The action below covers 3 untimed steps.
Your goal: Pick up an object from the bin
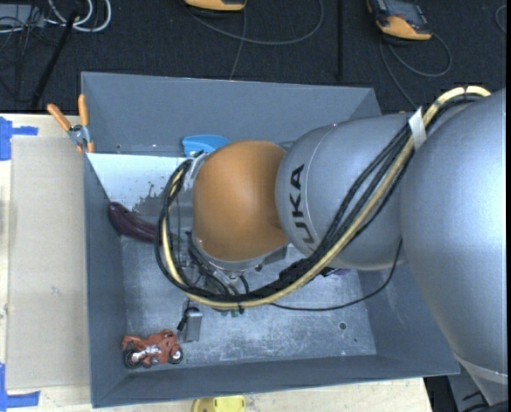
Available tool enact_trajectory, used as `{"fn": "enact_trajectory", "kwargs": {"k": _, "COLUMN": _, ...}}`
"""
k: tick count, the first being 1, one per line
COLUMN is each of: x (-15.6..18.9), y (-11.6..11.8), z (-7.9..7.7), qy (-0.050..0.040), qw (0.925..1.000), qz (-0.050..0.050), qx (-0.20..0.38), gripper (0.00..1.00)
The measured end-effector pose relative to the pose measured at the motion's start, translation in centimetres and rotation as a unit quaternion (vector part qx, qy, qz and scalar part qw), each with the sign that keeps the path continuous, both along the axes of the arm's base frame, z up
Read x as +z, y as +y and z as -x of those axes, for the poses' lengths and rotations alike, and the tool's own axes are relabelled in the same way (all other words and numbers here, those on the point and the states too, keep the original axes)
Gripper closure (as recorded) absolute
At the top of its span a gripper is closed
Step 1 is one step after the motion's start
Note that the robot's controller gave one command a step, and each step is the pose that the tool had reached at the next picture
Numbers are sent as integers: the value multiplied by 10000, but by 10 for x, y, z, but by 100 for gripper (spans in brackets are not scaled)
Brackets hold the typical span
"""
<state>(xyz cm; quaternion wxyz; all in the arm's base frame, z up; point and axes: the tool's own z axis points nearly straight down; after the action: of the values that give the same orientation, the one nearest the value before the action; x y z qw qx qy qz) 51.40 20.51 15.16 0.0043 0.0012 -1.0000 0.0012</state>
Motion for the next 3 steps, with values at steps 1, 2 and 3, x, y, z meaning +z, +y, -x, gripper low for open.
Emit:
{"fn": "enact_trajectory", "kwargs": {"k": 1, "x": 4, "y": -1, "z": -2, "qy": -34, "qw": 10000, "qz": -9, "qx": -19, "gripper": 0}}
{"fn": "enact_trajectory", "kwargs": {"k": 2, "x": -26, "y": 6, "z": 2, "qy": -66, "qw": 9995, "qz": -17, "qx": 297, "gripper": 0}}
{"fn": "enact_trajectory", "kwargs": {"k": 3, "x": -65, "y": 10, "z": 33, "qy": -29, "qw": 9999, "qz": -6, "qx": 129, "gripper": 0}}
